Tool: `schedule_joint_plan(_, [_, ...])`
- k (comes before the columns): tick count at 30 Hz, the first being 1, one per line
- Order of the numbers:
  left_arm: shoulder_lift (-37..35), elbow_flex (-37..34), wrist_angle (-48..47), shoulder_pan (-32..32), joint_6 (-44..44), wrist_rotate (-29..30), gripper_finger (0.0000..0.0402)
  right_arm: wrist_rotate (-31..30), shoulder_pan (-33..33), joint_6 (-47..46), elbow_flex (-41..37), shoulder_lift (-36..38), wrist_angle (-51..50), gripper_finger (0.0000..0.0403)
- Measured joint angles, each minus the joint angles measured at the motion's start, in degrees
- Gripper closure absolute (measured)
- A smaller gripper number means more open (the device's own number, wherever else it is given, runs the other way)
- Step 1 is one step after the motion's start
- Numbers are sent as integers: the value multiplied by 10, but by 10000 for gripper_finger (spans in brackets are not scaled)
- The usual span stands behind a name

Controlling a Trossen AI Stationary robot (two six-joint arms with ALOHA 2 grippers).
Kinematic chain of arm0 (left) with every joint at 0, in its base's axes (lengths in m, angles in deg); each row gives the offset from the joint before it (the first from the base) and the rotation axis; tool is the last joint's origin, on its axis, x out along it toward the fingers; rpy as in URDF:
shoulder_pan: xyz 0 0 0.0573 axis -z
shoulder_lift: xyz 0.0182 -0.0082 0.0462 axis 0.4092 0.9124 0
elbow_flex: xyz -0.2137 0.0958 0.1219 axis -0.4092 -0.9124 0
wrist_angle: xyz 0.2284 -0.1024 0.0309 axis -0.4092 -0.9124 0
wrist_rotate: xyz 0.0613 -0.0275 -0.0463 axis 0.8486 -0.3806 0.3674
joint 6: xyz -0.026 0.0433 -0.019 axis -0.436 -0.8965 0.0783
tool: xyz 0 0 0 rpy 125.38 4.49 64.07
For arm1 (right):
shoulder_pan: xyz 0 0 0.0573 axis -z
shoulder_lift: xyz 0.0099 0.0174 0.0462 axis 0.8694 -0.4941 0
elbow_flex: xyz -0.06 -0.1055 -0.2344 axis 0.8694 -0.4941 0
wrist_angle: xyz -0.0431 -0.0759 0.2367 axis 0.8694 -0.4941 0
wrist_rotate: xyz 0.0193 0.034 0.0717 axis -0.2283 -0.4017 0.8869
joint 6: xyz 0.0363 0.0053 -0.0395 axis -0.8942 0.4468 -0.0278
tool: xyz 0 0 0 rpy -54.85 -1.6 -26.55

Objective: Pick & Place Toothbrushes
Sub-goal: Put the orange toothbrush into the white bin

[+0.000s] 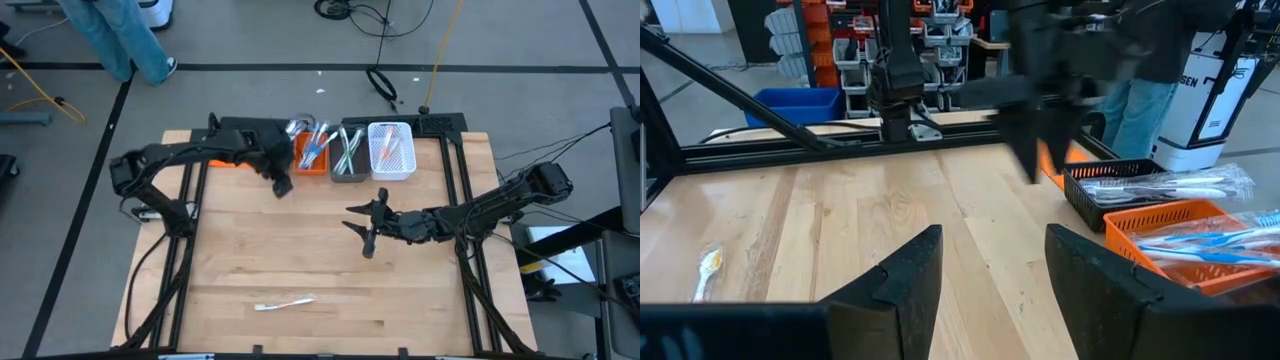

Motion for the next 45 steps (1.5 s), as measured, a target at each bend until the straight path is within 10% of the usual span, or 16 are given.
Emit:
schedule_joint_plan(27, [0,0,77,561,317,92,176,0,0,0,0,0,-3,234])
schedule_joint_plan(37, [18,0,91,644,446,156,176,0,0,0,0,0,-3,234])
schedule_joint_plan(45, [102,0,130,637,465,92,176,0,0,0,0,0,1,234])
